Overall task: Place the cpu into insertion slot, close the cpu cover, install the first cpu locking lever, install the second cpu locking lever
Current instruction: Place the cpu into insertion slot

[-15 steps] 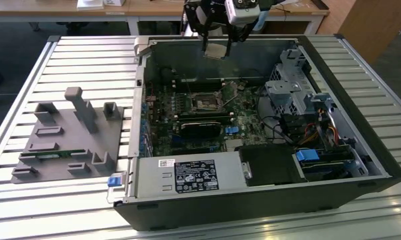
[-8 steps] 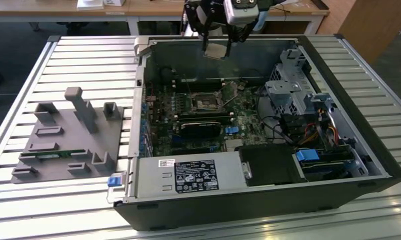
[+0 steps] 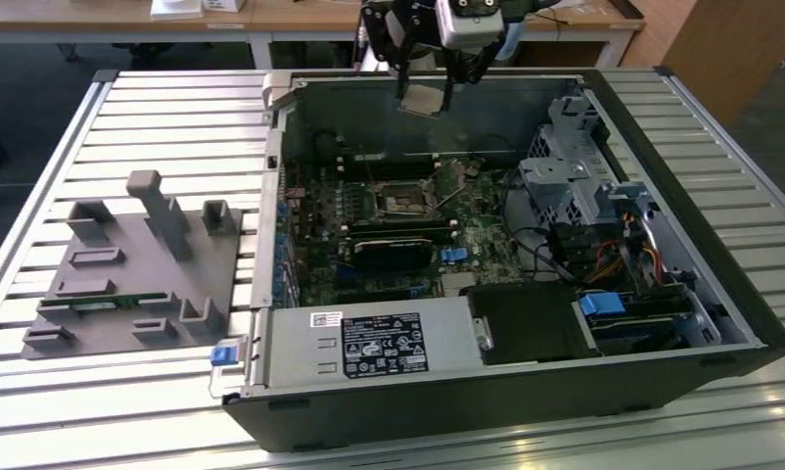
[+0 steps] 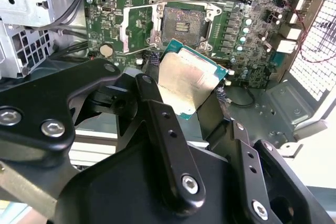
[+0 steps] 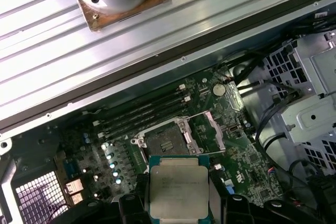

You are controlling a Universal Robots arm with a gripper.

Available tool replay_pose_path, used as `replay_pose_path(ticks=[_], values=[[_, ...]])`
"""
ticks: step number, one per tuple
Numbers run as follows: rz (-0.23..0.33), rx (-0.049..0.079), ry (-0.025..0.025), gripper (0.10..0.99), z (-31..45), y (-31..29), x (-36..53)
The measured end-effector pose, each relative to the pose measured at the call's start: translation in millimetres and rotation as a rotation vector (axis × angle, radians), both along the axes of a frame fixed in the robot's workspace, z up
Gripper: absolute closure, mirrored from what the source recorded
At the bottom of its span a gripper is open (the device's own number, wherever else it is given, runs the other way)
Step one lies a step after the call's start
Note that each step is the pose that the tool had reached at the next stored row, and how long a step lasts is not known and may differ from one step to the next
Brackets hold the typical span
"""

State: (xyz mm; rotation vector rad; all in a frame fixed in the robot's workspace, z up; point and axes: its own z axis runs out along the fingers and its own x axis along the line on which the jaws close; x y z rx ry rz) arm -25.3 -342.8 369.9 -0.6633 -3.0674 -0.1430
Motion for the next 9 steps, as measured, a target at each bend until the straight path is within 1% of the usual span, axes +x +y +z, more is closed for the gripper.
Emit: replay_pose_path(ticks=[9], values=[[-0.035, 0.000, 0.0000, 0.549, 0.0, 0.0, 0.0]])
